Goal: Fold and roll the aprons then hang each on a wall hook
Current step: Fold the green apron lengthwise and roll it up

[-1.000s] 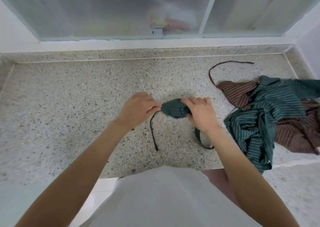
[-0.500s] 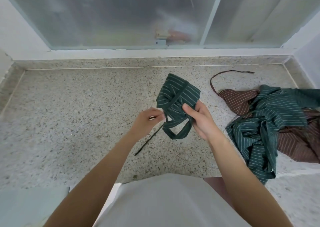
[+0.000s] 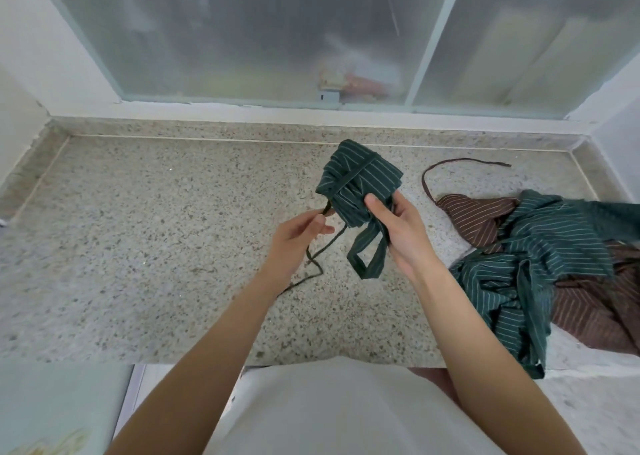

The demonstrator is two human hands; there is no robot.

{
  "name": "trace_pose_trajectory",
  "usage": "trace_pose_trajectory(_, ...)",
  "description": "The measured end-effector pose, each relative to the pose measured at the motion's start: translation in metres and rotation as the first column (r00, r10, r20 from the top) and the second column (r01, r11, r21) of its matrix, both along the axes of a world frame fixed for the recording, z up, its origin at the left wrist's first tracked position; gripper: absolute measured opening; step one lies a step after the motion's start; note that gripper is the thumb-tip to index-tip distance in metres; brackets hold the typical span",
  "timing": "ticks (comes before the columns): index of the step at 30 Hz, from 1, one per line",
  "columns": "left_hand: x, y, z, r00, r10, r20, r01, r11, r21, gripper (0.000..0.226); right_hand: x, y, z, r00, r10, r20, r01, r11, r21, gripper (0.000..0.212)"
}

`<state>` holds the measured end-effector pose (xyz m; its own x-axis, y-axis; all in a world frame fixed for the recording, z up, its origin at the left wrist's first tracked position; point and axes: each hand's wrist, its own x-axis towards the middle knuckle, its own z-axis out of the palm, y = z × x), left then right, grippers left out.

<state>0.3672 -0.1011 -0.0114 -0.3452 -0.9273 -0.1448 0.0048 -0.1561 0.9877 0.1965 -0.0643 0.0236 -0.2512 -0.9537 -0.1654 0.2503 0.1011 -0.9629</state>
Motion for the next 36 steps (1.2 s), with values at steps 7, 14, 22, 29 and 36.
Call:
trace_pose_trajectory(7,0.023,-0.020,-0.005,0.718,-0.228,0.658,0.463,0.862,-0.207,0.012,-0.038,0.011,0.006,0.732,0.611,-0.300,-0.591,0.789,0.166,0.064)
trace_pose_trajectory(14,0.020,-0.042,0.026,0.427,0.101,0.899,0.606,0.705,-0.367,0.026,-0.032,-0.002,-0.002,0.388,0.616,-0.686,-0.528,0.758,0.382,0.053)
trace_pose_trajectory(22,0.007,-0.023,0.035,0.755,0.393,0.526,0.095,0.728,-0.679,0.008,-0.011,-0.024,-0.030,0.609,0.349,-0.712,-0.303,0.932,0.197,0.041)
trace_pose_trajectory(29,0.021,-0.029,0.007,0.756,0.479,0.446,-0.173,0.803,-0.570,0.009,0.037,-0.053,-0.053,0.992,0.129,-0.004,-0.122,0.944,0.307,0.031)
trace_pose_trajectory(36,0.014,-0.062,-0.055,0.734,0.337,0.589,-0.221,0.939,-0.263,0.006,0.037,-0.082,-0.116,0.996,0.049,0.078,-0.085,0.822,0.563,0.046)
